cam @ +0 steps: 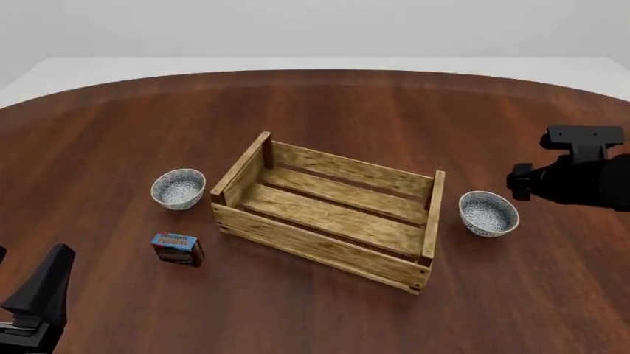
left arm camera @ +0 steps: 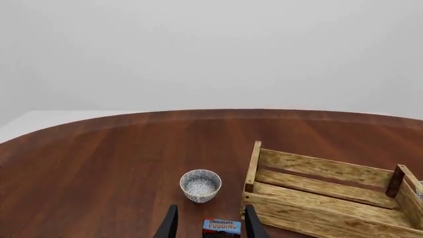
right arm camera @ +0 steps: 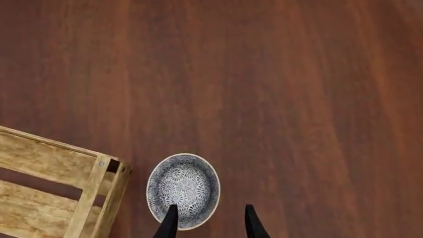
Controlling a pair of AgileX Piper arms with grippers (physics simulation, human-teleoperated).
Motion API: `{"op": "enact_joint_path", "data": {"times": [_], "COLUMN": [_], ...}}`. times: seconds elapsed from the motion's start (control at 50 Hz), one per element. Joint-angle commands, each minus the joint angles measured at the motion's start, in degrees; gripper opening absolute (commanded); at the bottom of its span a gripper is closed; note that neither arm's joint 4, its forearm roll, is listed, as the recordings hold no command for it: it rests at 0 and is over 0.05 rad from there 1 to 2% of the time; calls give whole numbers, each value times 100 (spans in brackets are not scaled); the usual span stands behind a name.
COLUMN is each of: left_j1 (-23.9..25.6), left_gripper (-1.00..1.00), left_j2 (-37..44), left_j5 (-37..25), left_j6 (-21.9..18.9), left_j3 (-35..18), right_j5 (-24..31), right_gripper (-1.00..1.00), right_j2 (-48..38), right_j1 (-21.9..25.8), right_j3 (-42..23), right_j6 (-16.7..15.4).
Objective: Stack the right bowl on the left bowl and place them in the tray.
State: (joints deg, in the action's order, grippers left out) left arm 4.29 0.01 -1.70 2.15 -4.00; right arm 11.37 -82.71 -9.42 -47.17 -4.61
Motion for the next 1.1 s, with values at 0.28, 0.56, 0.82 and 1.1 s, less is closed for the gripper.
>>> {"op": "enact_joint_path", "data": {"times": [0.28,0.56,0.82,1.1], "left_j1": [-42,-48,-44,-31], "left_gripper": [100,100,100,100], "left_j2": [0,0,0,0], "left_j5": [-36,-41,-55,-52], "left_j6": [-5,-25,-35,-54], "left_j3": [-34,-39,-58,-65], "right_j5": [-823,-1213,-1518,-1818], "right_gripper": [100,100,100,100], "right_j2": [-826,-1208,-1552,-1865], "right_j1": [-52,-65,-61,-36], "right_j3": [234,354,413,491], "right_j6": [52,181,246,311]}}
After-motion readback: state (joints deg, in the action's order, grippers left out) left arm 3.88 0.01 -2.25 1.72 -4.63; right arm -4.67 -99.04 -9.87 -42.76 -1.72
